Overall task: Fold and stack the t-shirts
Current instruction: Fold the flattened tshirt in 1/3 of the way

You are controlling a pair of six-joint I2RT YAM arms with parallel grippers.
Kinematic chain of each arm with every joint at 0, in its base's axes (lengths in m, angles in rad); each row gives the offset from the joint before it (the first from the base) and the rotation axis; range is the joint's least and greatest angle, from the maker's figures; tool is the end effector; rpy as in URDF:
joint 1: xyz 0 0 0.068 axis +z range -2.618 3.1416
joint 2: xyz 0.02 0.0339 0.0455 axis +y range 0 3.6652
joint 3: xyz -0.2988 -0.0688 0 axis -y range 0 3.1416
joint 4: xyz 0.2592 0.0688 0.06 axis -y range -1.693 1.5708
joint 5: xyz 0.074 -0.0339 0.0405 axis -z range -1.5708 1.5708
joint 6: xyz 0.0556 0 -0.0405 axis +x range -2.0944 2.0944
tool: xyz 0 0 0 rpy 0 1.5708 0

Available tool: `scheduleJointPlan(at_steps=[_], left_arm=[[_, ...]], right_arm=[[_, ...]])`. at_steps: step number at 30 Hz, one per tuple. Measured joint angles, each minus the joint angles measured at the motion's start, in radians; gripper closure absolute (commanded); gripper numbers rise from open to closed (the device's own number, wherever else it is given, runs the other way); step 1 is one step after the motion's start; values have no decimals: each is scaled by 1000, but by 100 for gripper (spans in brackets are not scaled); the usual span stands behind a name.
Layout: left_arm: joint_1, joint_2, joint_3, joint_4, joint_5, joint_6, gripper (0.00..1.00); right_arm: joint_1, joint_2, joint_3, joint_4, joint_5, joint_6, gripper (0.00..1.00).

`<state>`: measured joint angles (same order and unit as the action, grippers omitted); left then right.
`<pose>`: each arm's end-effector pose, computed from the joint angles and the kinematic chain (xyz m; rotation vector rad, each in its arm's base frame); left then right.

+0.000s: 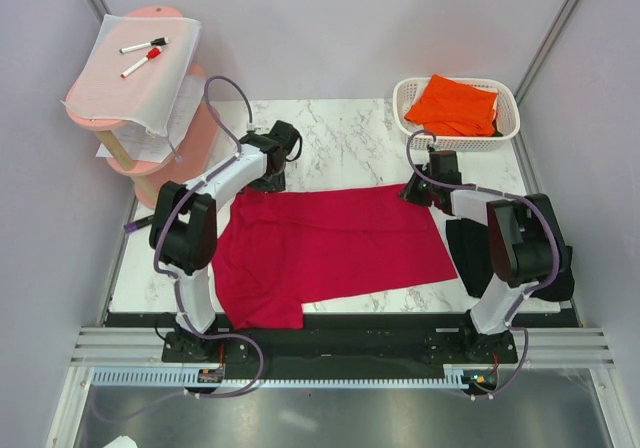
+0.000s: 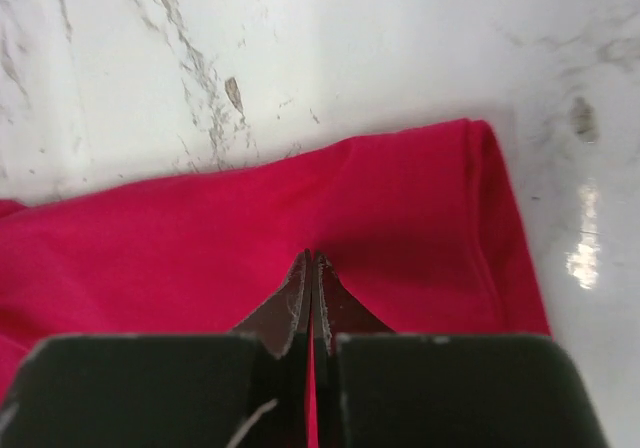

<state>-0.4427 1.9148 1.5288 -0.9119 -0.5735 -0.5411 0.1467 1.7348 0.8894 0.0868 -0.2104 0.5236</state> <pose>0.3888 -0.1510 0.2366 -0.2322 2.5825 0.5054 0.3730 0.0669 0.1658 0.3395 2.3569 0.5736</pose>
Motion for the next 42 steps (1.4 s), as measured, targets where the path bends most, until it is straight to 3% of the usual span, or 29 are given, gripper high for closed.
scheduleJointPlan(at_steps=[7,15,18,19,21,22,23,32,42], left_arm=[[69,20,11,11,18,18,18],[89,68,42,49,63,42,30],[89,90,55,78,96,49,41],[89,98,62,85,110,51,56],[89,121,87,101,129,51,75],[89,138,106,106,136,57,96],[89,154,123,114,141,60,98],[89,188,139,134,148,66,98],[89,32,-89,137,140,63,98]], right_arm=[[32,123,88,18,17,16,100],[33,177,186,-26,164,35,100],[29,177,190,-35,196,39,100],[26,177,191,-35,203,40,100],[20,177,191,-34,213,43,100],[16,177,191,-35,215,45,100],[11,177,191,-34,217,48,100],[-42,176,188,-31,220,53,100],[-66,175,180,-18,219,67,100]])
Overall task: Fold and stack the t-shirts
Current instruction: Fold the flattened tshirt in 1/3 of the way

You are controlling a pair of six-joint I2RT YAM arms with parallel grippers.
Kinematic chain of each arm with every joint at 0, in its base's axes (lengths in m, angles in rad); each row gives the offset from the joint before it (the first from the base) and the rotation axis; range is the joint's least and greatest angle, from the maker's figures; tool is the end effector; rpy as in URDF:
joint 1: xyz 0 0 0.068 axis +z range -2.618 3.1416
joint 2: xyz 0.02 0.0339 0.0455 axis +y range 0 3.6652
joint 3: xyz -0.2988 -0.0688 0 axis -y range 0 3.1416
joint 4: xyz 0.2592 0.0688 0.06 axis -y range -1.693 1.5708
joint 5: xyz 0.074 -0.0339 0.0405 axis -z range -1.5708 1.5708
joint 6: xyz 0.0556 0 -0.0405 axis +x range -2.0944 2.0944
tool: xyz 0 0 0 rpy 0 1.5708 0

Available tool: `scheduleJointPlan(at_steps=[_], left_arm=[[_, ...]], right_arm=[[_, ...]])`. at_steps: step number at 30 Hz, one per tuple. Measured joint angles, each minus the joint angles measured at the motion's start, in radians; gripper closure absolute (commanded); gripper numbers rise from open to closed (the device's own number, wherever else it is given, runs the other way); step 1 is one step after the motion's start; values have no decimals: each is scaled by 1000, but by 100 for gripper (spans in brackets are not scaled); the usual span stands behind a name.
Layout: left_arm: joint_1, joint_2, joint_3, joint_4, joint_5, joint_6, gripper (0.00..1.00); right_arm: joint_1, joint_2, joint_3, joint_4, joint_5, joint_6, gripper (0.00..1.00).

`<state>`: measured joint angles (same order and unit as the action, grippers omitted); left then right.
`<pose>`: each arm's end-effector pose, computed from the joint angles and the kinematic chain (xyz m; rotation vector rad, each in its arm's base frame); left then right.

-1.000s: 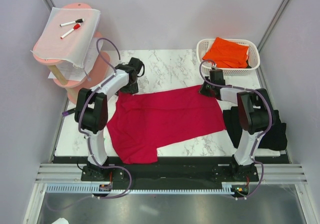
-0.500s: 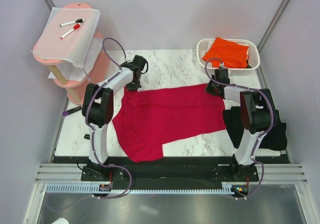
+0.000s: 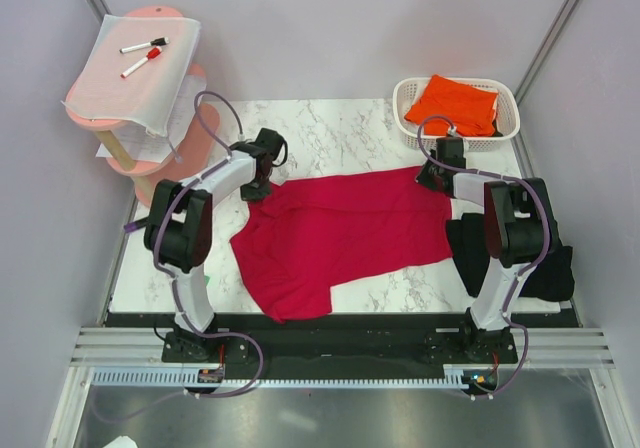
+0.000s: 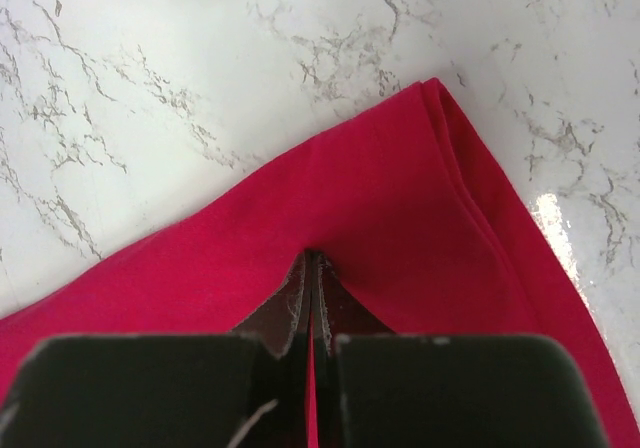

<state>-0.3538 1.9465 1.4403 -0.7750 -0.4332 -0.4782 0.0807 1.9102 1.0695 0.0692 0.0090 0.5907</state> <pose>0.4030 -0.1240 0.1990 -0.2524 2.6696 0.3815 0.4286 0.0342 0.1518 0.6009 2.2873 0.3190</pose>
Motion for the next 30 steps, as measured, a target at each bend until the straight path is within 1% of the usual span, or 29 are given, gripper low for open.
scheduleJointPlan(at_steps=[7,8,9,11,13,15,17,21,24,30], left_arm=[[0,-165,-167,-21,-8,-35,98],[-1,-191,-185,-24,-8,-42,94],[-1,-213,-201,-30,-7,-51,89],[-2,-247,-222,-47,-5,-64,65],[-6,-274,-236,-64,-6,-79,44],[-13,-299,-239,-81,-14,-92,39],[-22,-322,-238,-89,-23,-100,39],[-51,-339,-194,-106,-50,-101,47],[-78,-339,-160,-105,-66,-102,49],[-128,-321,-99,-96,-69,-101,48]], right_arm=[[0,0,-3,4,0,3,100],[0,0,-3,5,0,5,100],[0,0,-3,5,0,5,100],[0,0,-4,6,0,8,100],[0,0,-5,8,-1,8,100],[-1,0,-5,8,-2,8,100],[-1,0,-5,9,-3,9,100],[-2,0,-7,12,-5,9,100],[-3,0,-7,14,-6,9,100],[-4,0,-7,14,-11,8,100]])
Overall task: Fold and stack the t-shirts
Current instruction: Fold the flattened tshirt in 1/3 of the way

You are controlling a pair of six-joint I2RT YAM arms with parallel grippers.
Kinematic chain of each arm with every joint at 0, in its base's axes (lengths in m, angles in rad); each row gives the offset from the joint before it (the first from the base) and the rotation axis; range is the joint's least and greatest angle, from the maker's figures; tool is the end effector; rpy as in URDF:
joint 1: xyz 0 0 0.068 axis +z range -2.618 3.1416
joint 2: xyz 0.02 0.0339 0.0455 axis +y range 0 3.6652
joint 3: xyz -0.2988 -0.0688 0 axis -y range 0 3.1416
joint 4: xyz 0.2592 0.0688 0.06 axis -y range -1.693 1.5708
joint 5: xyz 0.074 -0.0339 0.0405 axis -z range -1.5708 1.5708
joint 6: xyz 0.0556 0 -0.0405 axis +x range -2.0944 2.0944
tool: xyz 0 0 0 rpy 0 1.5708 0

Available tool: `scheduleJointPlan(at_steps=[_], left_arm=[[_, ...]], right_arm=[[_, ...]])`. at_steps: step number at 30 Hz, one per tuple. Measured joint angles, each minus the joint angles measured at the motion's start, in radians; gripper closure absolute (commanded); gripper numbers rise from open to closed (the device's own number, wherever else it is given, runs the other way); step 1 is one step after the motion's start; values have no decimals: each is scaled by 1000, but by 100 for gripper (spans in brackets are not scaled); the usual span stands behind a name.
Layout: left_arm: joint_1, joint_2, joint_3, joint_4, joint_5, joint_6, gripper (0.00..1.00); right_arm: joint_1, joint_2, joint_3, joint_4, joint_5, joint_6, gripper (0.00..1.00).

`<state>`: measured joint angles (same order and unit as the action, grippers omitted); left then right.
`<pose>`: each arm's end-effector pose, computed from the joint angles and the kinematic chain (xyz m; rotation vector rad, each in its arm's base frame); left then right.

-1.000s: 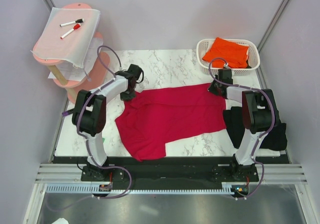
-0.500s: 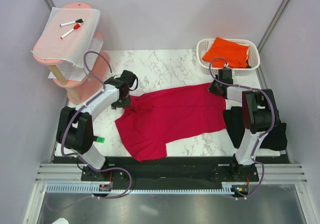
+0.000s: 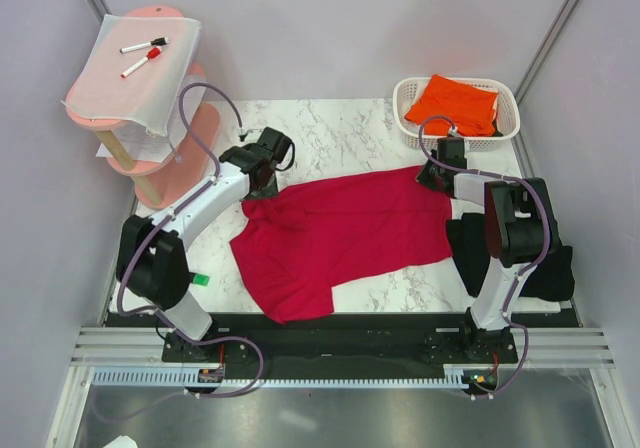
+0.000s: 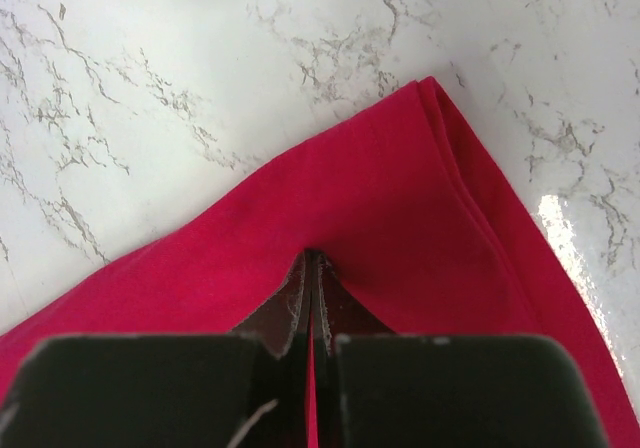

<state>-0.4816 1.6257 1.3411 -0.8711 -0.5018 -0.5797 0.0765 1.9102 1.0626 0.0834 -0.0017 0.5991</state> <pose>0.3239 -0.1391 0.2843 -0.2596 2.5126 0.2888 0.4283 0.0329 0.1510 0.6088 2.2799 0.3356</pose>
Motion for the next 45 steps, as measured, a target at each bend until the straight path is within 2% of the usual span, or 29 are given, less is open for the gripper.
scheduleJointPlan(at_steps=[5,10,13,14,21,25,29,31,32,34,35,36,39,40,42,43,44,45], left_arm=[[-11,74,42,18,6,0,49],[-11,174,58,23,7,0,55],[-11,230,73,26,6,2,82],[-11,239,74,28,6,0,98],[-11,243,85,32,-4,1,98],[-11,116,13,24,-5,0,98],[-11,-74,-94,-10,1,-18,97],[-11,-141,-158,-21,12,-32,84],[-11,-171,-200,-29,26,-42,65],[-14,-191,-256,-45,46,-53,47],[-19,-195,-285,-55,57,-65,5],[-26,-197,-308,-68,63,-75,0],[-49,-209,-335,-97,66,-98,1],[-53,-216,-333,-97,63,-101,3],[-57,-220,-314,-98,49,-102,31],[-57,-216,-301,-93,41,-106,50],[-57,-204,-280,-90,28,-106,97],[-57,-181,-248,-85,13,-100,98]], right_arm=[[0,0,0,0,-2,0,100],[-2,0,0,0,-4,0,100],[-2,0,0,0,-6,0,100],[-2,0,0,0,-6,0,100],[-3,0,0,0,-10,-1,100],[-3,0,0,1,-10,-1,100],[-5,0,0,1,-14,-1,100],[-6,1,0,2,-17,-1,100],[-6,1,0,2,-19,-1,100],[-7,2,0,2,-22,-1,100],[-8,2,0,3,-23,-1,100],[-8,2,0,3,-24,-1,100],[-8,2,0,3,-25,-1,100],[-8,2,0,3,-25,-1,100],[-8,2,0,3,-25,-1,100],[-8,2,0,3,-27,-1,100],[-9,2,0,3,-28,-1,100],[-9,2,0,3,-30,-1,100]])
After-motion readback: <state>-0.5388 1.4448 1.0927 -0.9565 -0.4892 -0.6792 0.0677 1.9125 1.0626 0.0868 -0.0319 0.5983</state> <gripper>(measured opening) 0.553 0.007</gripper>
